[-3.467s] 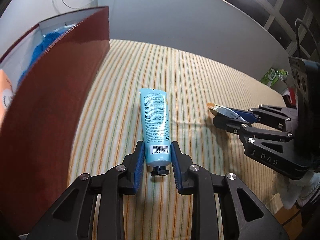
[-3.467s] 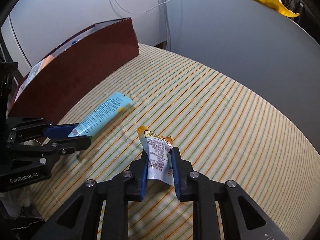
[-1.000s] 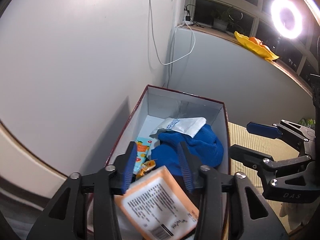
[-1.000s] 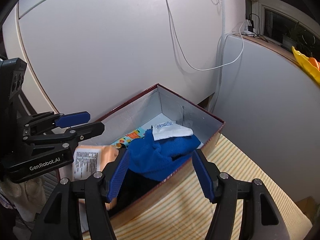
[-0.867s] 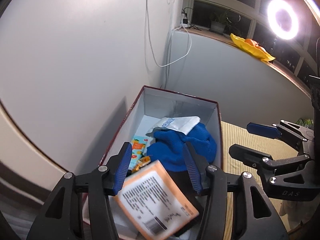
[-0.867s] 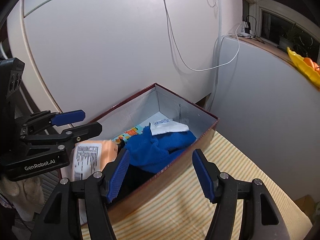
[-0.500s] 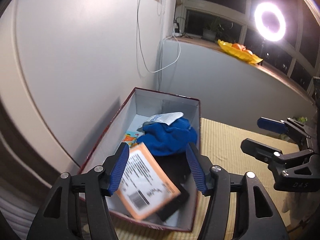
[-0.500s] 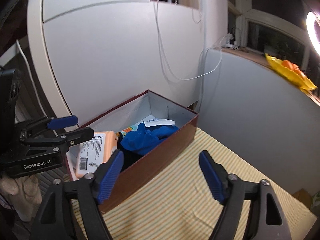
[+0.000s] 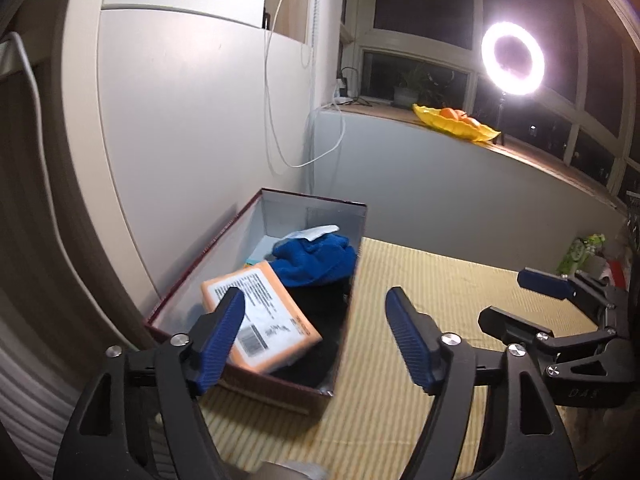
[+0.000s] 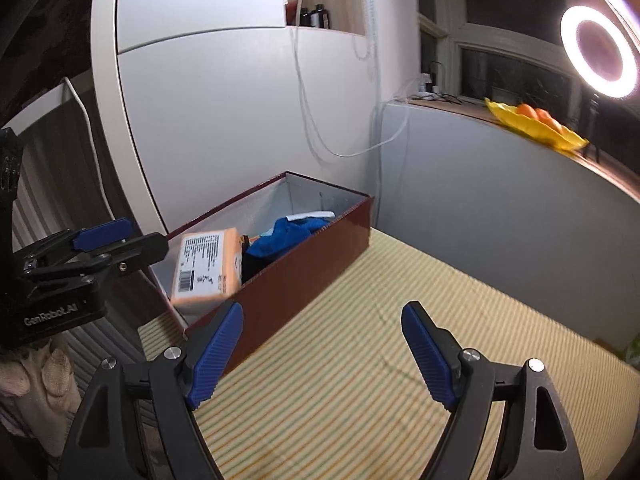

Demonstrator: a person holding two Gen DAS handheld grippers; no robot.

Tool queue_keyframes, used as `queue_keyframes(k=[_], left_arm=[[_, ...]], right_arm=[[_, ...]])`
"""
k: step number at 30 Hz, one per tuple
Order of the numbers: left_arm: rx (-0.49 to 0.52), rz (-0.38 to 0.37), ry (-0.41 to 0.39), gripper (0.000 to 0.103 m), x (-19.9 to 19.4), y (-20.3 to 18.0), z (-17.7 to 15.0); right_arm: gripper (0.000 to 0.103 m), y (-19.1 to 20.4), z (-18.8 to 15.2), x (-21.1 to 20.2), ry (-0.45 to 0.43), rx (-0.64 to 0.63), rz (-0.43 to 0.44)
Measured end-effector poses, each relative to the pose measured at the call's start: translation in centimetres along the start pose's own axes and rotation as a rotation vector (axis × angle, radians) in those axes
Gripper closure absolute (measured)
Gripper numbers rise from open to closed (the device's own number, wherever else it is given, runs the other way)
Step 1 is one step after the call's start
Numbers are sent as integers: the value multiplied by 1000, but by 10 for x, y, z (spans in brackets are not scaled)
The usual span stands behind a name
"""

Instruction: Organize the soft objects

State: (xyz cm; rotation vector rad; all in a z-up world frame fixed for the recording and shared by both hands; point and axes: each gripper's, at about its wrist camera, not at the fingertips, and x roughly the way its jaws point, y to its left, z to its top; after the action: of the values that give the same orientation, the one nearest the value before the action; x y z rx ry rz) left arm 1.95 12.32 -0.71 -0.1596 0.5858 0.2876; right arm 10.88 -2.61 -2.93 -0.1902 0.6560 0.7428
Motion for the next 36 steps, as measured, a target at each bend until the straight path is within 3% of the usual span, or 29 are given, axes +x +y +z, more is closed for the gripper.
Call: queue_keyframes(k=[10,36], left_arm=[[3,16,-5,29,-24,-10,-28],[3,30,-41,29,-37,-10,-26]], right_arm=[[24,-11,-36,-43,-22,50,-85],[24,-8,-38,-49,-32,55,-64]])
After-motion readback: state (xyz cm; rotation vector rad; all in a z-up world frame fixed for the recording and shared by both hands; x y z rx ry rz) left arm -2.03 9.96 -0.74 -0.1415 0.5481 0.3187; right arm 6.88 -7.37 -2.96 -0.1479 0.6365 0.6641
